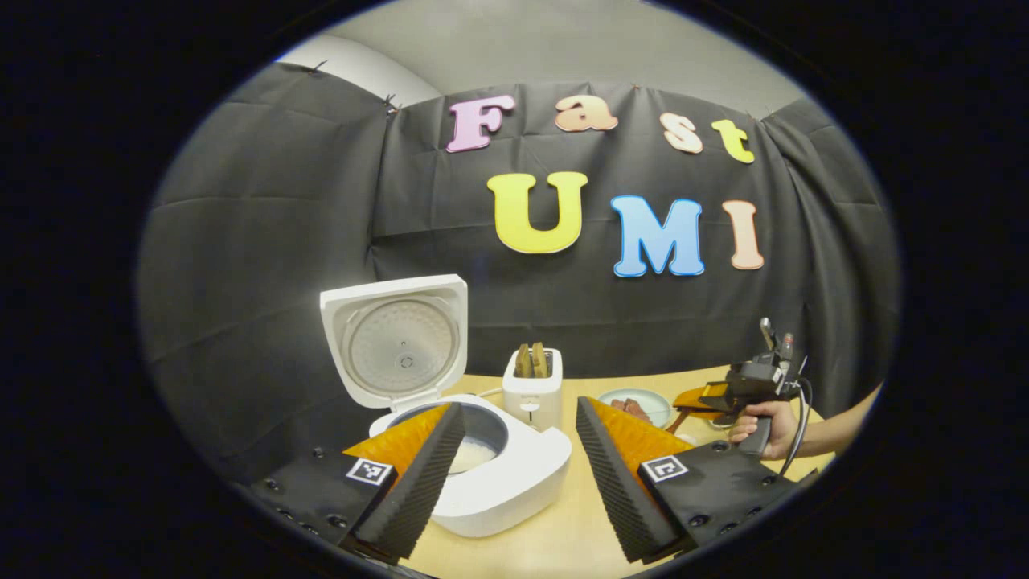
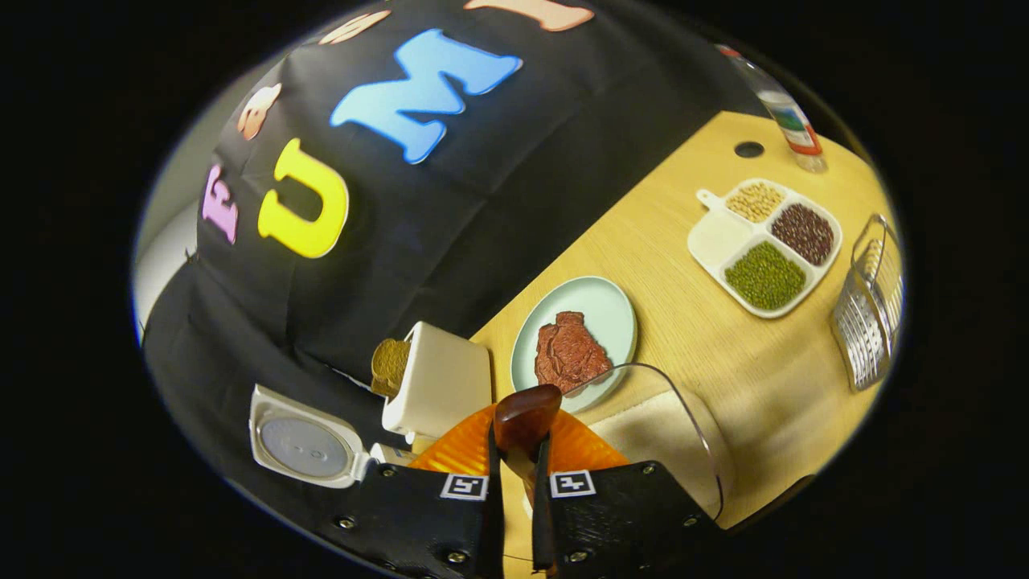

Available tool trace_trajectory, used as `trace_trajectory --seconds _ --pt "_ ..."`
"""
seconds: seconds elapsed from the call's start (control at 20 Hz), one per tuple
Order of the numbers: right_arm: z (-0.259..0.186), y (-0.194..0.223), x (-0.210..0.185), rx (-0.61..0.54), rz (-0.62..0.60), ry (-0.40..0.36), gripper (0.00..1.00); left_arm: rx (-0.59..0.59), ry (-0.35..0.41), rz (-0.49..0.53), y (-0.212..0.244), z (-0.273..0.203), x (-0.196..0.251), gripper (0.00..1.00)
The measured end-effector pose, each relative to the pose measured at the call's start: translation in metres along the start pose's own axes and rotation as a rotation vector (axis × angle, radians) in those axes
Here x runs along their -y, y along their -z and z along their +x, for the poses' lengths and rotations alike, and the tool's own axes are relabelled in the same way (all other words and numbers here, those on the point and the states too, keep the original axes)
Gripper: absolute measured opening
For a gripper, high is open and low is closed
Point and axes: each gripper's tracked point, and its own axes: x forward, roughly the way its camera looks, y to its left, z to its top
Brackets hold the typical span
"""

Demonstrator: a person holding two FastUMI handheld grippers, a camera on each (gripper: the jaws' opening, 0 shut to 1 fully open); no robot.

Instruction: Close the left gripper, press the button to open the rice cooker; take a wooden spoon from the chopstick holder with the right hand, scoop a spoonful of rice and pour it into the rice cooker, then put the wooden spoon back into the chopstick holder.

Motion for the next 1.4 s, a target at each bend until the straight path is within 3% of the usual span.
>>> trace_trajectory --seconds 0.45,0.65,0.8,1.0,1.15,1.4 --pt "-0.05 -0.069 -0.034 0.102 0.302 -0.193 0.13 0.03 0.041 -0.012 -0.013 0.005 0.015 0.97" --pt "-0.069 -0.078 -0.061 0.098 0.355 -0.275 0.13 0.054 0.066 -0.003 -0.02 0.005 0.023 0.95" --pt "-0.077 -0.072 -0.09 0.073 0.341 -0.34 0.13 0.07 0.088 -0.021 -0.019 0.002 0.024 0.95" --pt "-0.077 -0.058 -0.13 0.025 0.329 -0.387 0.13 0.073 0.064 -0.014 -0.012 -0.002 0.011 0.97" --pt "-0.069 -0.038 -0.164 -0.021 0.264 -0.41 0.13 0.079 0.048 -0.006 -0.008 -0.006 0.001 0.95" --pt "-0.047 0.009 -0.229 -0.119 0.159 -0.475 0.13 0.085 0.092 -0.017 0.004 -0.015 0.002 0.95"
